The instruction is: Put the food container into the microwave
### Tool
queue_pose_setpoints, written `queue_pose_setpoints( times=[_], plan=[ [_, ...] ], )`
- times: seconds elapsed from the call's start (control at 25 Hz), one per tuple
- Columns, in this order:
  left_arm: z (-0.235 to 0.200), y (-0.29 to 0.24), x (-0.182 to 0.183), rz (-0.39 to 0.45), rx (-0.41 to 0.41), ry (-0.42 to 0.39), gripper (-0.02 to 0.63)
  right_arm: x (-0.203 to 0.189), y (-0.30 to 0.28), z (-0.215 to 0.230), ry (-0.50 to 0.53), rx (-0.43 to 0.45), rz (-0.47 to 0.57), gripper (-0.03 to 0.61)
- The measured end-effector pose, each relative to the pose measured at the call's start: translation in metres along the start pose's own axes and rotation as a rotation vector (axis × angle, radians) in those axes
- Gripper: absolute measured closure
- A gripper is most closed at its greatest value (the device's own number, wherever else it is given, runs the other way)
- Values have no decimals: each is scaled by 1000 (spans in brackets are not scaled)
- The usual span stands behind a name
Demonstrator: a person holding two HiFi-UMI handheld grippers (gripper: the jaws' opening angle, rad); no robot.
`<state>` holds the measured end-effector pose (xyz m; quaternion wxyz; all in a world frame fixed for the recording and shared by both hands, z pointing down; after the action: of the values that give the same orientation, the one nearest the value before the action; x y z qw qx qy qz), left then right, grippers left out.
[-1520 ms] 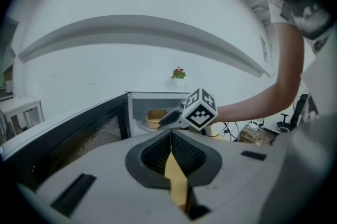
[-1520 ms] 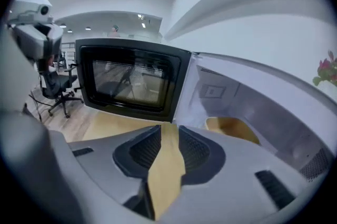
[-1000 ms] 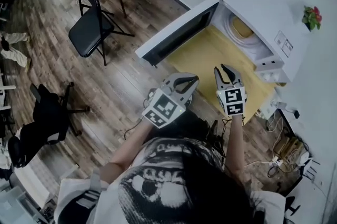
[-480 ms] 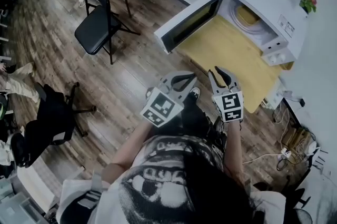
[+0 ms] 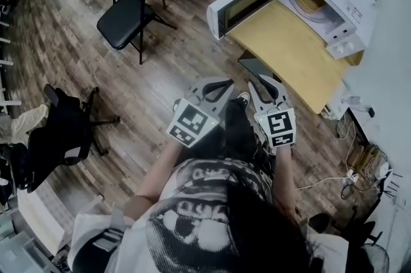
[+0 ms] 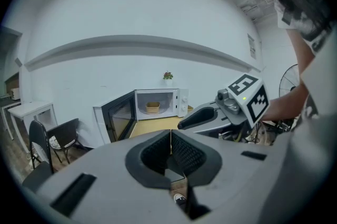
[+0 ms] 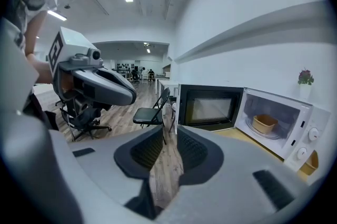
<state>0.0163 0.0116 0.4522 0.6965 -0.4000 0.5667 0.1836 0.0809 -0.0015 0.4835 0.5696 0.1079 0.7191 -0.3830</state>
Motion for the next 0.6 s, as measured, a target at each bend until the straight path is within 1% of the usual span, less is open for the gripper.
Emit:
queue_pose_setpoints(
  times=[0.28, 0.6],
  plan=[
    [8, 33, -13, 7, 29, 17, 612, 7, 19, -43, 6, 18, 28, 495],
    [20, 43, -21, 8, 44, 40, 612, 5, 37, -56, 8, 28, 43, 517]
  ],
)
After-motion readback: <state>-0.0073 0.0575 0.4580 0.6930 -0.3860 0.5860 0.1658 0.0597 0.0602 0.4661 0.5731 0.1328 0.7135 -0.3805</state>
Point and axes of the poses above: the fingertips, and each gripper's own axes: y backward along the fingers, z to its right, x out of its top, the point moved 1 cm from there along y, backward along the fingers, and after that the axes turned 7 degrees about x, right-handed, at the moved point
